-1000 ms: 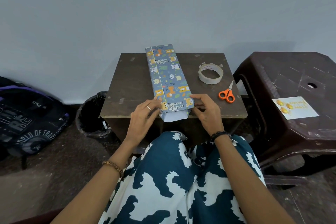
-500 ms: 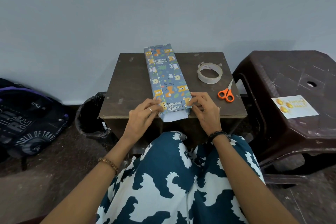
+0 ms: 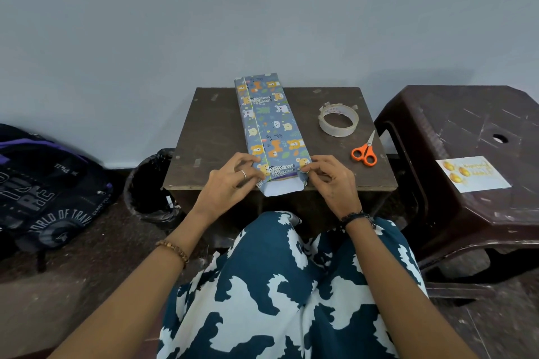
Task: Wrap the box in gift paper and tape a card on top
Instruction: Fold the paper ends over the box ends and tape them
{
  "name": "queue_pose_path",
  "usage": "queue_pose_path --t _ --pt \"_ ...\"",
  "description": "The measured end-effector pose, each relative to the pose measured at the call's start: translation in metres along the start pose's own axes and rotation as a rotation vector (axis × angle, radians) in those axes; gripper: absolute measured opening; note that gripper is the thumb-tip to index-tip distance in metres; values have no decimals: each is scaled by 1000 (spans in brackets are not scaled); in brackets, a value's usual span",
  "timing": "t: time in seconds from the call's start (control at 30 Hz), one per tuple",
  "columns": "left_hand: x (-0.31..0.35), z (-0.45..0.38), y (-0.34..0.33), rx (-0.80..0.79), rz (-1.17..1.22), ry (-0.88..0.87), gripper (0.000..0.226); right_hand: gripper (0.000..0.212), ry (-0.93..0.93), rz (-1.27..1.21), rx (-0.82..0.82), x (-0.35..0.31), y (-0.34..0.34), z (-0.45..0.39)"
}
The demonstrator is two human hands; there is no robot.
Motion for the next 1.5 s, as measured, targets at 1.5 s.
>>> queue_pose_path --t 1.5 --pt "17 13 -11 66 -206 -53 19 19 26 31 31 -2 0 -4"
Point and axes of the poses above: each hand's wrist, its own z-axis away from the middle knuckle, its own y-axis out of the back of the hand, x = y × z, the point moved 6 cm from there along -z, towards the middle knuckle, and after that the axes turned 7 degrees about y, right-handed, at the moved point
